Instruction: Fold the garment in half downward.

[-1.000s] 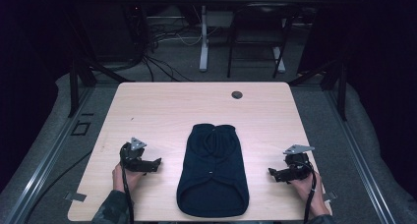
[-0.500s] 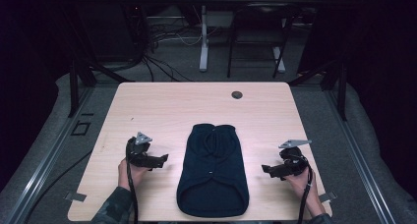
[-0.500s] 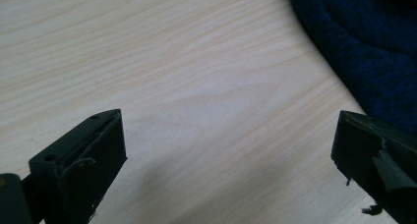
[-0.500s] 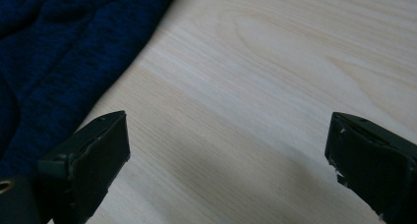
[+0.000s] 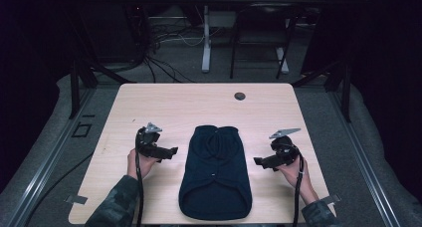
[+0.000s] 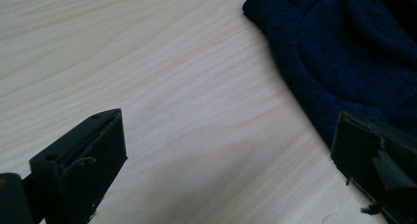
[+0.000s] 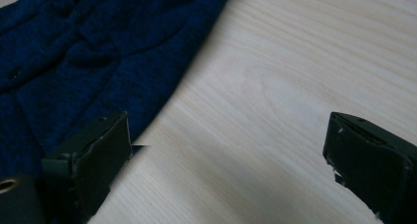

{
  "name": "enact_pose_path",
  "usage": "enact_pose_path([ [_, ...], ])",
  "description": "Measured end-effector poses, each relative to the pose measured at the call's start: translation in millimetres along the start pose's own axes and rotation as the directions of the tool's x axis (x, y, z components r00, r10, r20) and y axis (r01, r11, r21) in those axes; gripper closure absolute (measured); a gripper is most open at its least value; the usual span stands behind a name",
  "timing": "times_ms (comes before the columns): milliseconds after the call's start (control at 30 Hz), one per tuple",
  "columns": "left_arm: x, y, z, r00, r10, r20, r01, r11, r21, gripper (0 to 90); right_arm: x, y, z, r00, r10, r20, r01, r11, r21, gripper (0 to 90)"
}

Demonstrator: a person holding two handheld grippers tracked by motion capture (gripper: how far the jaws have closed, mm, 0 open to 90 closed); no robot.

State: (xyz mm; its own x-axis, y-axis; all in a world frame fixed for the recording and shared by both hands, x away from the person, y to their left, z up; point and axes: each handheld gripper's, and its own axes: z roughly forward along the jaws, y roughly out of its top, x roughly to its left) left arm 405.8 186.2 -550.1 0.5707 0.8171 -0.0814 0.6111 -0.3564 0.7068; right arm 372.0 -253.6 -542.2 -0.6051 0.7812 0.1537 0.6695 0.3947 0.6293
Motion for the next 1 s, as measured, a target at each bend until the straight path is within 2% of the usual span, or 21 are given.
enact_pose_path([
  [33, 0.0, 0.0, 0.0, 1.0, 0.0, 0.0, 0.0, 1.0, 0.0, 0.5, 0.0, 0.0, 0.0, 1.0, 0.0, 0.0, 0.0, 1.0, 0.0, 3.9],
  [67, 0.6, 4.8, 2.9, 0.9998, -0.008, 0.017, 0.008, 1.0, 0.004, 0.5, 0.8, 5.4, 1.4, 1.0, 0.0, -0.004, 0.0, 1.0, -0.001, 3.9],
  [233, -0.7, 15.1, 6.0, 0.9995, -0.013, 0.028, 0.013, 0.9999, -0.002, 0.5, 1.9, 16.0, 4.4, 0.9999, -0.006, -0.016, 0.006, 1.0, 0.005, 4.1],
  [333, -2.7, 22.8, 7.6, 0.9996, -0.004, 0.03, 0.004, 1.0, -0.008, 0.6, 3.4, 23.5, 6.4, 0.9997, -0.015, -0.018, 0.015, 1.0, 0.003, 4.3],
  [533, -6.0, 34.6, 15.4, 0.999, 0.019, 0.041, -0.019, 0.9998, 0.01, 0.4, 4.9, 36.3, 14.4, 0.9988, -0.028, -0.04, 0.029, 0.999, 0.021, 4.5],
  [833, -8.4, 45.7, 28.8, 0.998, 0.024, 0.059, -0.025, 0.9994, 0.023, 0.2, 5.9, 50.7, 27.5, 0.9977, -0.029, -0.061, 0.031, 0.999, 0.031, 4.0],
  [900, -9.2, 51.1, 31.5, 0.9977, 0.029, 0.062, -0.03, 0.9994, 0.02, 0.2, 5.6, 56.3, 31.6, 0.997, -0.038, -0.067, 0.039, 0.999, 0.018, 3.3],
  [1000, -10.2, 56.1, 36.3, 0.9975, 0.018, 0.069, -0.019, 0.9998, 0.012, 0.2, 5.3, 62.8, 36.4, 0.9965, -0.034, -0.076, 0.036, 0.999, 0.025, 3.0],
])
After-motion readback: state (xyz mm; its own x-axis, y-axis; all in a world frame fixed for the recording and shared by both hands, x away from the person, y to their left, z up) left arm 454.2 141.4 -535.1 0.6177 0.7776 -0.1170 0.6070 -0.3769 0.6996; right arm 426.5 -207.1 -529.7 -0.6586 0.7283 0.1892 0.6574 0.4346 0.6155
